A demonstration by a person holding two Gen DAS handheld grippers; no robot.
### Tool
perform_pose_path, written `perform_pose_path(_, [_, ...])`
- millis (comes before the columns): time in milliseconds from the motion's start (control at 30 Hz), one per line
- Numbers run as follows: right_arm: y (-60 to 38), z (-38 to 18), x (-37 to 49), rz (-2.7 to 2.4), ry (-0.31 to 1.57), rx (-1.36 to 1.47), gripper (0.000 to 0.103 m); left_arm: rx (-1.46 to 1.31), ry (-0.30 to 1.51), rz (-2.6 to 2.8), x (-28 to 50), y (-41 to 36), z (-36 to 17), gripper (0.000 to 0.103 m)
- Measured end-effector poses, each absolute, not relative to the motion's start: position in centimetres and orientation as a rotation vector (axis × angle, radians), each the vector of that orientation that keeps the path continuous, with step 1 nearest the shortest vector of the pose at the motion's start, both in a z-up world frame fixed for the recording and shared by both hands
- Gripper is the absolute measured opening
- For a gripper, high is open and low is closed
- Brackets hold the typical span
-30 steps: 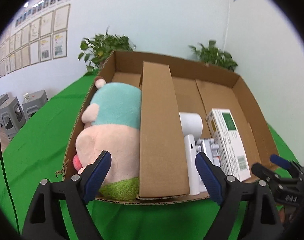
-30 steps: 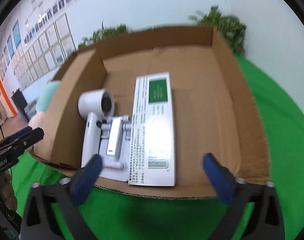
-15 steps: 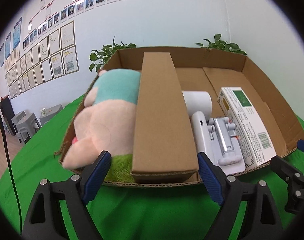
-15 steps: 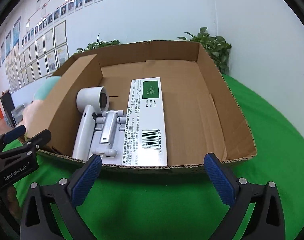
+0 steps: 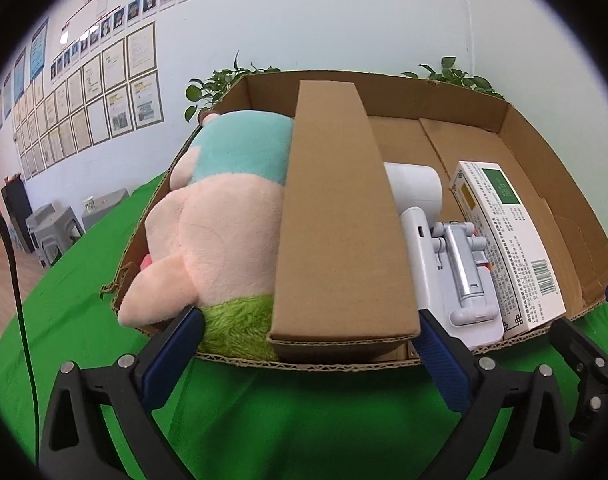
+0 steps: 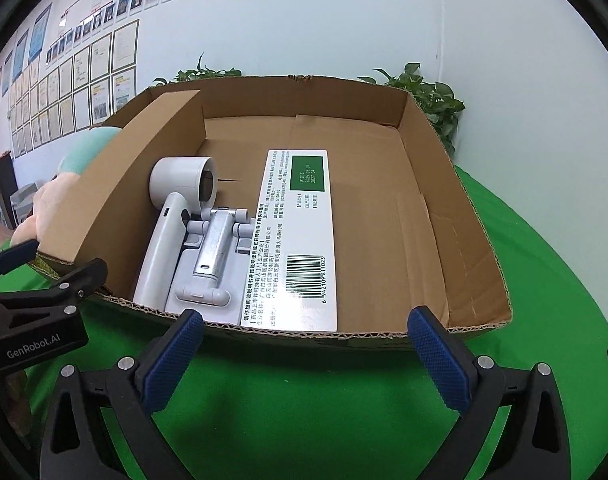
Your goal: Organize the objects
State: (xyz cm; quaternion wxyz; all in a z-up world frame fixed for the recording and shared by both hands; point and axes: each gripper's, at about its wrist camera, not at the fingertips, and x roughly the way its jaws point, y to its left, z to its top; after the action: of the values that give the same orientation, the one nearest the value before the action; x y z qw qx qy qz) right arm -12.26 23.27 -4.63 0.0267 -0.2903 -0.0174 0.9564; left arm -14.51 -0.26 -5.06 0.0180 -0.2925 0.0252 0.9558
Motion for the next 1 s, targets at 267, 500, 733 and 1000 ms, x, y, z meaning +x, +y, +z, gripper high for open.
perform_pose_path(267, [24.8,-4.4,-11.8,2.946,0.112,-0.831,0.103,-0.923,0.094,2.967,-14.7,0.0,-5.2,0.102])
perform_pose_path(500, [23.3,-4.6,-12.6,2.9,-0.012,-0.873,0.103,-0.936,0.095,2.965,-14.7,0.0,-5.4,0.102])
perform_pose_path(733, [23.1,-4.9,-12.9,2.897,-0.013,-0.895,0.103,-0.948,0.102,2.965,-14.8,0.1,-5.5,0.102])
perform_pose_path(1000, [23.0,-4.9,-12.9,2.896,-0.013,-0.894,0.103,-0.948,0.102,2.965,-14.8,0.1,-5.5,0.102])
